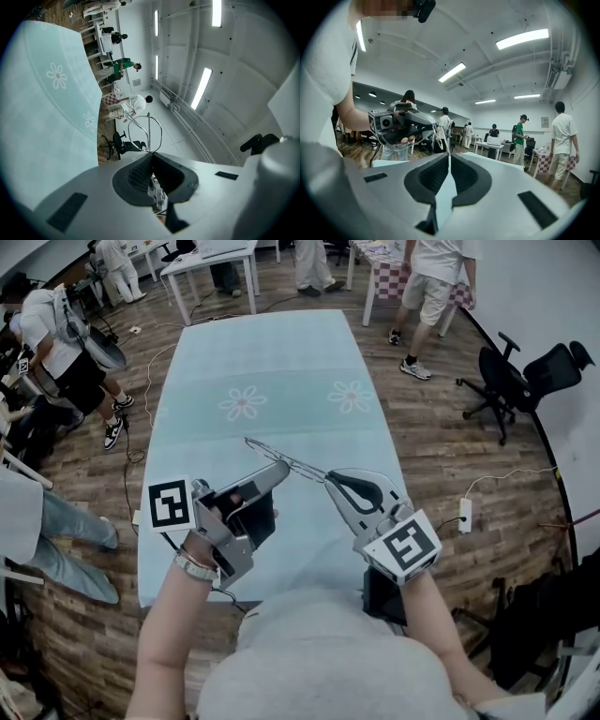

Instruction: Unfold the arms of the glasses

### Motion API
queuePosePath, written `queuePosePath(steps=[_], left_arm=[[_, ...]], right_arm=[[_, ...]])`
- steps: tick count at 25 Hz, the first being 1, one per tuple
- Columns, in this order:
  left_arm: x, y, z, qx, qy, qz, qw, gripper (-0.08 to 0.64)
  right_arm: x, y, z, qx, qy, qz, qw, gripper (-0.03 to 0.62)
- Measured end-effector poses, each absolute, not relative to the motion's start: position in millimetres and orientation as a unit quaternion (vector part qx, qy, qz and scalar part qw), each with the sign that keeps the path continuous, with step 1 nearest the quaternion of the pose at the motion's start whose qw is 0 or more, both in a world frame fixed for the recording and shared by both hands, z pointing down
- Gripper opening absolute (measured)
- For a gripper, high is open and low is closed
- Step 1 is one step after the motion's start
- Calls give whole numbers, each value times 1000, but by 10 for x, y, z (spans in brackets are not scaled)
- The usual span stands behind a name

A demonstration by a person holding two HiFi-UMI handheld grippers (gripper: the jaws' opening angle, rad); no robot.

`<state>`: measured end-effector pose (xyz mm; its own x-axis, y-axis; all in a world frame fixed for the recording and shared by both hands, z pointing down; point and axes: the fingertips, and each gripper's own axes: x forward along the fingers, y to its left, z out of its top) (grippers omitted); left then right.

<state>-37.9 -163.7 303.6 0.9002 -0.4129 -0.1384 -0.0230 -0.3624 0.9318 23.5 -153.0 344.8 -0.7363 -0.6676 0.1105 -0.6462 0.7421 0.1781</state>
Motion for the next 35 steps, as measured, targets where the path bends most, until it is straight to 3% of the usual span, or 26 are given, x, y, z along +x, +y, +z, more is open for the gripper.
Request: queuePosePath(steps=[35], left_arm=[[-271,-1149,3295,810,-24,-60,582,9]], right_arm=[[563,-1536,3505,401,-911,-49,83,21]])
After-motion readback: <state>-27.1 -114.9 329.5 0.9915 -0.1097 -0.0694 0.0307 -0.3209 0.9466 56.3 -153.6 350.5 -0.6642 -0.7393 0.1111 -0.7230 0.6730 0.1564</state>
